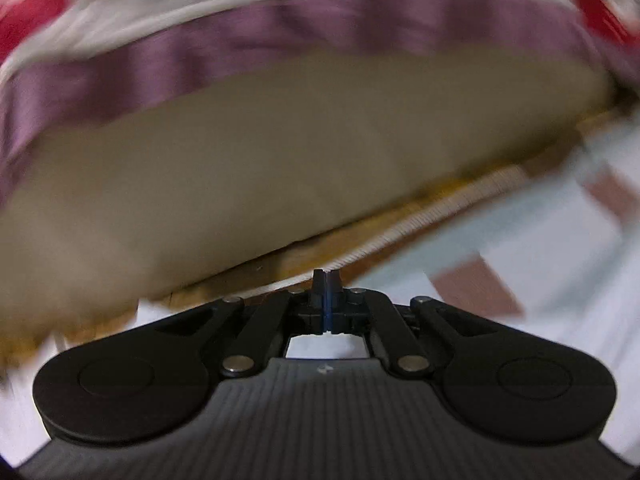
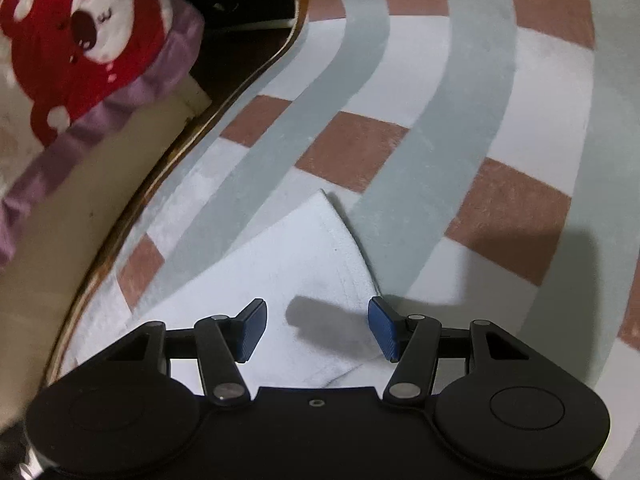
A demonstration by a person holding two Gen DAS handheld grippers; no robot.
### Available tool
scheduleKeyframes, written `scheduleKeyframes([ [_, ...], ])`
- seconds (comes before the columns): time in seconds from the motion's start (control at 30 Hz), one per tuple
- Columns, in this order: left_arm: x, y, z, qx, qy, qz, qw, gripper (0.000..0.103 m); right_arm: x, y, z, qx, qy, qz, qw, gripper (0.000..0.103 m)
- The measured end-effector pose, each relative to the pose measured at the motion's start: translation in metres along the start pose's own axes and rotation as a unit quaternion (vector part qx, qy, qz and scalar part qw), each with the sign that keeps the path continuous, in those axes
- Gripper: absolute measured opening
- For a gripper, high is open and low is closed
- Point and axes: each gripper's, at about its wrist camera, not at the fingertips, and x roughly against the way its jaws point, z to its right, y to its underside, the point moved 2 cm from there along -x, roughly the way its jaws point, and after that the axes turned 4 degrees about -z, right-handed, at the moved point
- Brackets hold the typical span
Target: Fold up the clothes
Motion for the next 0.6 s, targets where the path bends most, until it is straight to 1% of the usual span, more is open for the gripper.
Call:
scheduleKeyframes([
  [0.03,0.005,0.0,-0.006,0.044,0.018,0.002,0.9989,0.001,0.0,0.001,-0.002,0.008,0.005,-0.002,1.0,0.063],
  [0.07,0.012,0.001,-0.009,0.078,0.039,0.004,0.9962,0.003,0.0,0.002,-0.004,0.022,0.012,-0.003,1.0,0.065],
  [0.1,0.022,0.005,-0.004,0.073,0.076,0.007,0.9944,0.009,-0.001,0.004,-0.006,0.035,0.019,-0.004,0.999,0.07],
  [0.13,0.033,0.01,0.002,0.065,0.109,0.009,0.9919,0.019,-0.001,0.006,-0.008,0.049,0.027,-0.006,0.998,0.071],
  [0.17,0.044,0.018,0.01,0.047,0.125,0.008,0.991,0.025,-0.002,0.007,-0.01,0.062,0.034,-0.007,0.997,0.071],
  [0.2,0.054,0.028,0.017,0.035,0.126,0.007,0.9914,0.031,-0.002,0.009,-0.012,0.076,0.041,-0.008,0.996,0.073],
  [0.23,0.063,0.038,0.023,0.027,0.128,0.003,0.9914,0.031,-0.003,0.01,-0.014,0.089,0.048,-0.009,0.995,0.072],
  [0.3,0.072,0.058,0.027,0.041,0.135,-0.018,0.9898,0.031,-0.004,0.014,-0.018,0.116,0.063,-0.012,0.991,0.065],
  [0.37,0.077,0.076,0.024,0.07,0.131,-0.04,0.988,0.031,-0.005,0.018,-0.024,0.149,0.079,-0.014,0.985,0.056],
  [0.4,0.081,0.083,0.02,0.085,0.133,-0.042,0.9866,0.031,-0.006,0.021,-0.03,0.176,0.084,-0.017,0.981,0.038],
  [0.43,0.086,0.089,0.016,0.099,0.134,-0.044,0.985,0.031,-0.005,0.023,-0.032,0.187,0.072,-0.018,0.98,0.017],
  [0.5,0.098,0.102,0.005,0.125,0.135,-0.047,0.9819,0.031,-0.001,0.025,-0.034,0.196,0.055,-0.014,0.979,0.015],
  [0.57,0.111,0.113,-0.01,0.142,0.129,-0.039,0.9805,0.031,0.013,0.021,-0.032,0.186,0.049,0.012,0.981,0.014],
  [0.6,0.121,0.118,-0.019,0.15,0.113,-0.029,0.9818,0.031,0.025,0.018,-0.03,0.172,0.034,0.031,0.984,0.014],
])
